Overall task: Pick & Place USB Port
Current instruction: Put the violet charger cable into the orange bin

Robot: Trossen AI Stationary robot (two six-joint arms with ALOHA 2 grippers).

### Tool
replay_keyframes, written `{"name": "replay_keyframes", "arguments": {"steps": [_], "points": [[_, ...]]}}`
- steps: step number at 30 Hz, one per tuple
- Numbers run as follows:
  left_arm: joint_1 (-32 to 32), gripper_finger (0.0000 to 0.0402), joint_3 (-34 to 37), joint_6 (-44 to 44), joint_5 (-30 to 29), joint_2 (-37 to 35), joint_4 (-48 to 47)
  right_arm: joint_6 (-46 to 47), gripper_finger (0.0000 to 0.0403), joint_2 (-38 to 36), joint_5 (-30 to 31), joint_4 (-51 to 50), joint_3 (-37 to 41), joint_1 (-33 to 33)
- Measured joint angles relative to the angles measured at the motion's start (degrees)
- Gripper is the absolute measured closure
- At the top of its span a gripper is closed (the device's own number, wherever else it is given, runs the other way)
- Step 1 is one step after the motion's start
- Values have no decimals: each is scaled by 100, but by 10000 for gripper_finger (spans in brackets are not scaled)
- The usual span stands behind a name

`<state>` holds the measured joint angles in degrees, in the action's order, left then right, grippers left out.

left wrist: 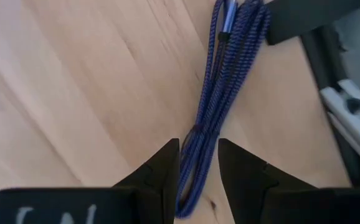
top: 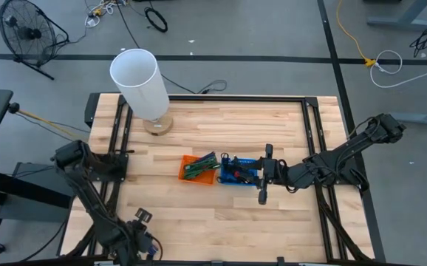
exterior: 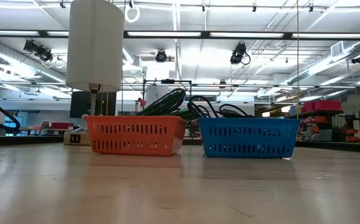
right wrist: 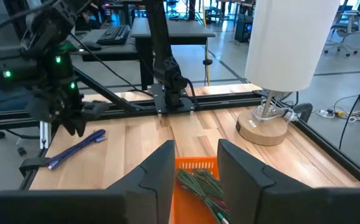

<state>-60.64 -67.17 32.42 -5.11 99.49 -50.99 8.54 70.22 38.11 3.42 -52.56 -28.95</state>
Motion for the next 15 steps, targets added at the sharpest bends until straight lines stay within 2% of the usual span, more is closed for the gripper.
{"name": "replay_keyframes", "arguments": {"steps": [8, 15], "points": [[-33, 287, 252, 58, 91, 426, 608, -2, 279, 0, 0, -5, 0, 0], [-52, 287, 302, 439, 310, 515, 953, -2, 279, 0, 0, -7, 0, 0]]}}
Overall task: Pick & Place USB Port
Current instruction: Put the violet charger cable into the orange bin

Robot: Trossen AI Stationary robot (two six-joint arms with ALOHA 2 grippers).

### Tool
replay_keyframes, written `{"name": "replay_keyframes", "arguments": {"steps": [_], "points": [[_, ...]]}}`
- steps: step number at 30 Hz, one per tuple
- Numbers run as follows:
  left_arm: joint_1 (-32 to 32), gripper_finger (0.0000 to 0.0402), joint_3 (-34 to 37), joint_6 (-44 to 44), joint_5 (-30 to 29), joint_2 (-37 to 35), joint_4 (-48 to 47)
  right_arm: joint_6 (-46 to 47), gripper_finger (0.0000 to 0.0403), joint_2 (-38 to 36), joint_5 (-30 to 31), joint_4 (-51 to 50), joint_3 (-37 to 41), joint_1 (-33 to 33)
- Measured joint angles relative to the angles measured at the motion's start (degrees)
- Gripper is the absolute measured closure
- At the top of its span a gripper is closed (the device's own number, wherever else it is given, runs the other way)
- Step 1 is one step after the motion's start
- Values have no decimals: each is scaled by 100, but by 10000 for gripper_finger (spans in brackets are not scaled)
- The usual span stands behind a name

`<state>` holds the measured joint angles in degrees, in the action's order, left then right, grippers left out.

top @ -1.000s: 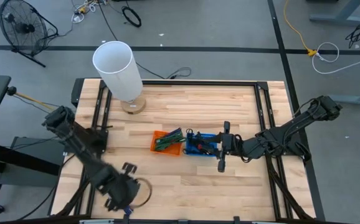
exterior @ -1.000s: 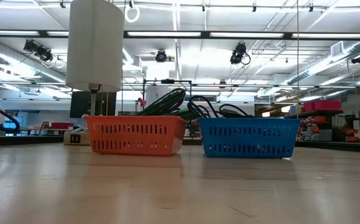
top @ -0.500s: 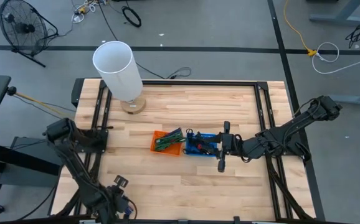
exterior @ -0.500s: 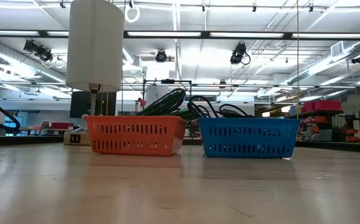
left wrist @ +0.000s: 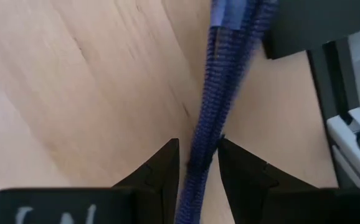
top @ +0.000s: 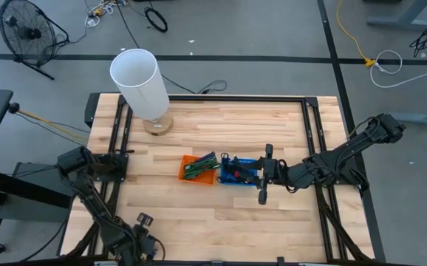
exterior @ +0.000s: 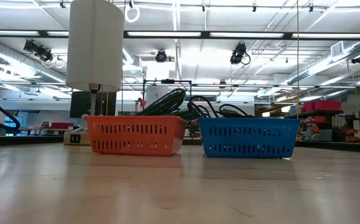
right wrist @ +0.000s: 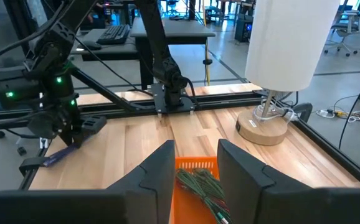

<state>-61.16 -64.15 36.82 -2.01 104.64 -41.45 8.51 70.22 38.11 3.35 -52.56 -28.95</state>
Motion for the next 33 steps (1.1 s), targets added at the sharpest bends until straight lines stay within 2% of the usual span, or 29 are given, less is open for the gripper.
{"name": "replay_keyframes", "arguments": {"steps": [8, 10, 14, 21, 27, 29, 33], "points": [[-99, 292, 3, 7, -108, 82, 23, 0, 279, 0, 0, -2, 0, 0], [-112, 311, -12, 5, -91, 144, 29, 0, 279, 0, 0, -3, 0, 0], [-100, 379, -23, 5, -75, 225, 20, 0, 279, 0, 0, -4, 0, 0], [178, 382, -30, 270, -355, 45, -60, -1, 279, 0, 0, -2, 0, 0], [696, 382, -563, -105, -1328, -240, -920, -2, 279, 0, 0, 0, 0, 4], [918, 383, -763, -151, -1805, -303, -1399, -2, 279, 0, 0, 0, 0, 4], [1422, 383, -1041, -192, -3121, -474, -1892, -4, 279, 0, 1, -4, 0, 4]]}}
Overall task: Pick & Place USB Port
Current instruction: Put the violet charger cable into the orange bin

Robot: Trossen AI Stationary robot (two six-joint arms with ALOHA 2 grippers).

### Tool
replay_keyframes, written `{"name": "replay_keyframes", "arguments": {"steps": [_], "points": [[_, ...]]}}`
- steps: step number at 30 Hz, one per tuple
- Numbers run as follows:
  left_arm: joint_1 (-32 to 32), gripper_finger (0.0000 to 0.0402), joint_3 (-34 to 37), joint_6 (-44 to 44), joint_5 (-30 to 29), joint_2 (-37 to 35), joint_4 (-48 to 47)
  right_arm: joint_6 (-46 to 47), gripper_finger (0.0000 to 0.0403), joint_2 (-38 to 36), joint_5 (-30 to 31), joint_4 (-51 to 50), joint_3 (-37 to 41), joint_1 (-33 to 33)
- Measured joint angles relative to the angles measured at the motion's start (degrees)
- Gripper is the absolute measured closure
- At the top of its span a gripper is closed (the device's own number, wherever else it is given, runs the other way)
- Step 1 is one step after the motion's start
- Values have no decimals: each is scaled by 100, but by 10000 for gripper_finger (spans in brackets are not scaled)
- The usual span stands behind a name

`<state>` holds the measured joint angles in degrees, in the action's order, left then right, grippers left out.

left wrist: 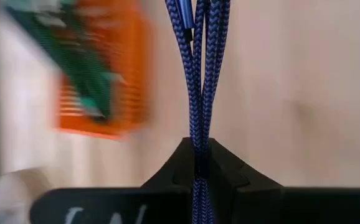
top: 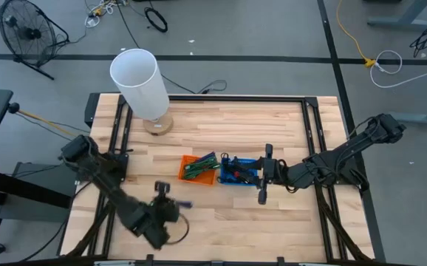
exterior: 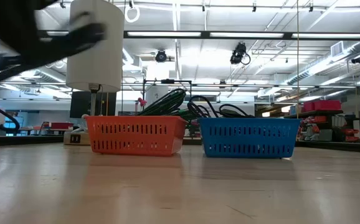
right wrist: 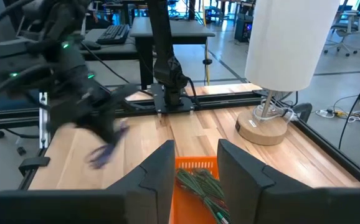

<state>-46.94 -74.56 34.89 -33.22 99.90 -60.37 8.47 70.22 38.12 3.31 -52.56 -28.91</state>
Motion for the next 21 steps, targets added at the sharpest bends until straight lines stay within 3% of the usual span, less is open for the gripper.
{"name": "replay_keyframes", "arguments": {"steps": [3, 11, 17, 21], "points": [[402, 383, -6, 34, -584, -136, 39, 0, 279, 0, -1, 2, 0, 0], [1553, 383, 0, -367, -1342, -186, 499, -2, 279, 0, -1, -13, -2, 0], [2239, 383, 0, -1646, -910, -155, 1846, -2, 279, 0, -1, -35, -2, 0], [2545, 383, -3, -1882, -549, -86, 2196, 0, 279, 0, -1, -77, -2, 0]]}}
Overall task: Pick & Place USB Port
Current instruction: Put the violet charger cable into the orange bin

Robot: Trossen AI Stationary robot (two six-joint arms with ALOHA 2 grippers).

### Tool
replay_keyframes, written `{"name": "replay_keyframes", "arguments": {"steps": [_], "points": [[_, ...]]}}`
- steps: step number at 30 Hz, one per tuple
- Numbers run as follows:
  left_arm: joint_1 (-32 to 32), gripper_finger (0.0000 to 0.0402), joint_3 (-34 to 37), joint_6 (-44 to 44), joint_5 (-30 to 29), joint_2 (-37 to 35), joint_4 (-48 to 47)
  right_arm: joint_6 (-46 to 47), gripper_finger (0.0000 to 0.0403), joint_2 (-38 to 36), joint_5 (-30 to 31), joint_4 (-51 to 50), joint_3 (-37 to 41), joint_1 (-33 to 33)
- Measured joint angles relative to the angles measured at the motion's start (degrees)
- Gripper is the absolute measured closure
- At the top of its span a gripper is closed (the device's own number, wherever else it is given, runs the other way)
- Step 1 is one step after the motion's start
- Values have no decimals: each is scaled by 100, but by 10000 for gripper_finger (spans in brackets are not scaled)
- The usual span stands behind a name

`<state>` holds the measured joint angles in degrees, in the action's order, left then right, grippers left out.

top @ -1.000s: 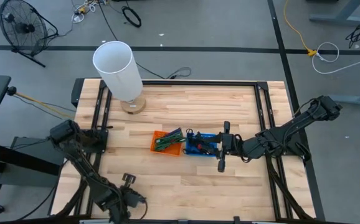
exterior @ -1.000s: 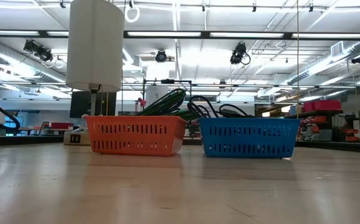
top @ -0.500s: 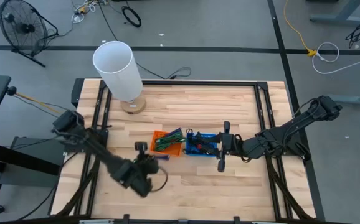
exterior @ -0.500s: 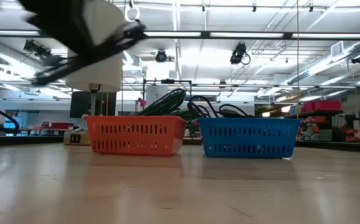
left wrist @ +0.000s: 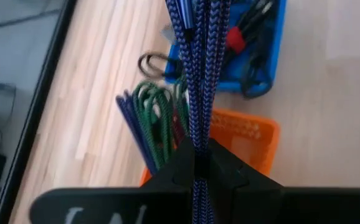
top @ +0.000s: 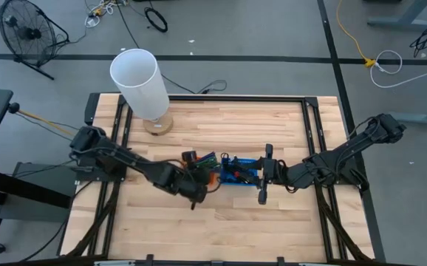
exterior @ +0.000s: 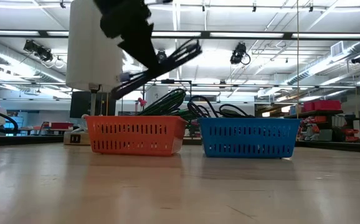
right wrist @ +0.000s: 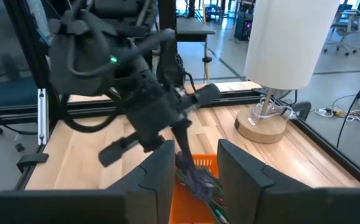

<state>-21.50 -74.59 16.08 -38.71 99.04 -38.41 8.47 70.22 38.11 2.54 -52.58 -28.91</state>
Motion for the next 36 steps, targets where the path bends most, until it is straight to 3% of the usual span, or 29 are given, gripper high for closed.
{"name": "replay_keyframes", "arguments": {"steps": [10, 23, 36], "points": [[181, 383, 31, 152, 208, 279, -47, 4, 279, 0, -17, -63, -2, 0], [184, 382, 577, 282, 234, 358, 260, 4, 279, 0, -1, -58, -4, 0], [184, 283, 577, 573, 99, 356, 309, 2, 279, 0, 0, -60, -4, 0]]}}
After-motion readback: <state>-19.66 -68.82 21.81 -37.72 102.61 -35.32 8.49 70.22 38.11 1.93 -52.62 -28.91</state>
